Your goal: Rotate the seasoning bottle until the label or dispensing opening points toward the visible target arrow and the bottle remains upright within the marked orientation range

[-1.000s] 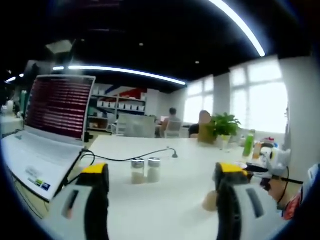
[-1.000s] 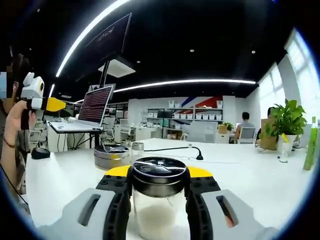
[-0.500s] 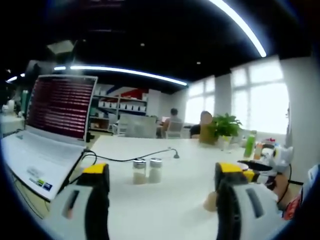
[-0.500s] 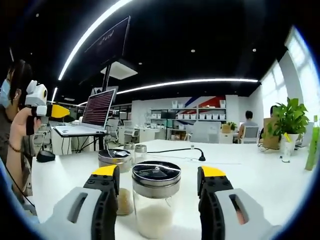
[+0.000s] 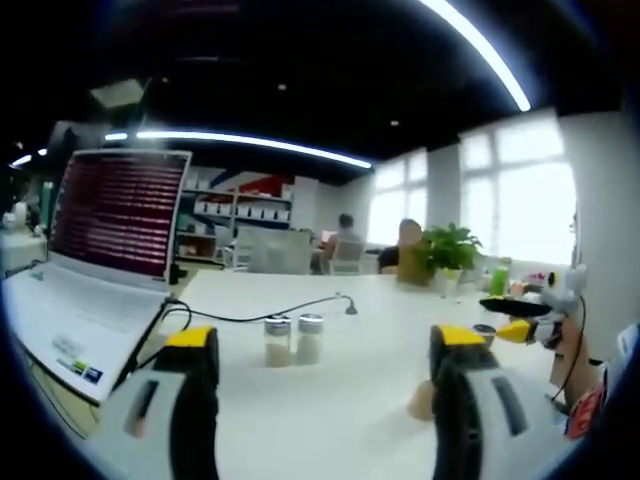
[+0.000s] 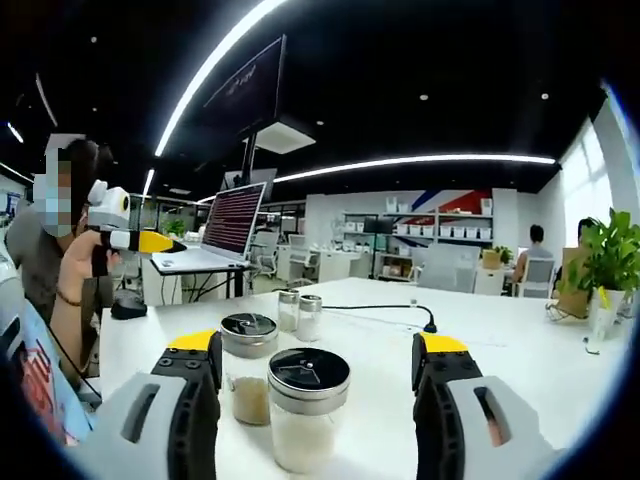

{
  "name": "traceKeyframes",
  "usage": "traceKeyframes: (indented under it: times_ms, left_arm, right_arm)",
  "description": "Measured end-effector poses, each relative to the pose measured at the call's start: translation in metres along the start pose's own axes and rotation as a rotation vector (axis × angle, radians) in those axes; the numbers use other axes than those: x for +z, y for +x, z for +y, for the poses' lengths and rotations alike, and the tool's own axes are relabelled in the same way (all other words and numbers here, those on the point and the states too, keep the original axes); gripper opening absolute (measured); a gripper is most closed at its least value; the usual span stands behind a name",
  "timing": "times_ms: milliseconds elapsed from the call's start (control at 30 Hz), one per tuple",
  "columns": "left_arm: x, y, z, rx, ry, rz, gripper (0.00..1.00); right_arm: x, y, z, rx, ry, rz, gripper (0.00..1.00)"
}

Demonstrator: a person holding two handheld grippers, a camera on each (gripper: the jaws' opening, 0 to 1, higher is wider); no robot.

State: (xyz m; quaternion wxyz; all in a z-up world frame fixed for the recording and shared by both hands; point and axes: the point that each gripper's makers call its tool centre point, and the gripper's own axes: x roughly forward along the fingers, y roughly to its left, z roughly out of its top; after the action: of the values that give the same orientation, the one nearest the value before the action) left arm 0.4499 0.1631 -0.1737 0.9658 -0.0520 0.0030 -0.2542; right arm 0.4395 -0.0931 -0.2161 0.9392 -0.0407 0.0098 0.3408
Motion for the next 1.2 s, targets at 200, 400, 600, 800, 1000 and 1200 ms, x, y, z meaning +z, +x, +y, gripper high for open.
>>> traceKeyframes:
  times_ms: [200, 400, 600, 800, 1000, 1200]
  left_arm:
    - [0.000, 0.002, -0.002, -0.003, 0.011, 0.002, 0.92]
    - [-0.002, 0.003, -0.001, -0.003, 0.011, 0.005, 0.92]
    - [-0.001, 0.002, -0.001, -0.002, 0.021, 0.002, 0.92]
    - [-0.002, 0.005, 0.000, -0.002, 0.026, 0.004, 0.93]
    - [0.002, 0.000, 0.001, 0.008, 0.026, -0.010, 0.93]
    - [0.012, -0.009, -0.003, 0.011, 0.051, -0.037, 0.93]
  right_arm:
    - [0.001, 0.006, 0.009, 0.204, 0.094, -0.024, 0.83]
    - [-0.006, 0.008, -0.017, 0.245, 0.123, -0.020, 0.77]
    - [-0.020, 0.012, -0.021, 0.376, 0.129, -0.010, 0.83]
    - [-0.018, -0.003, -0.011, 0.481, 0.033, 0.020, 0.81]
    - [-0.017, -0.001, -0.008, 0.538, 0.023, 0.022, 0.71]
    - [-0.022, 0.010, -0.006, 0.560, 0.111, 0.039, 0.69]
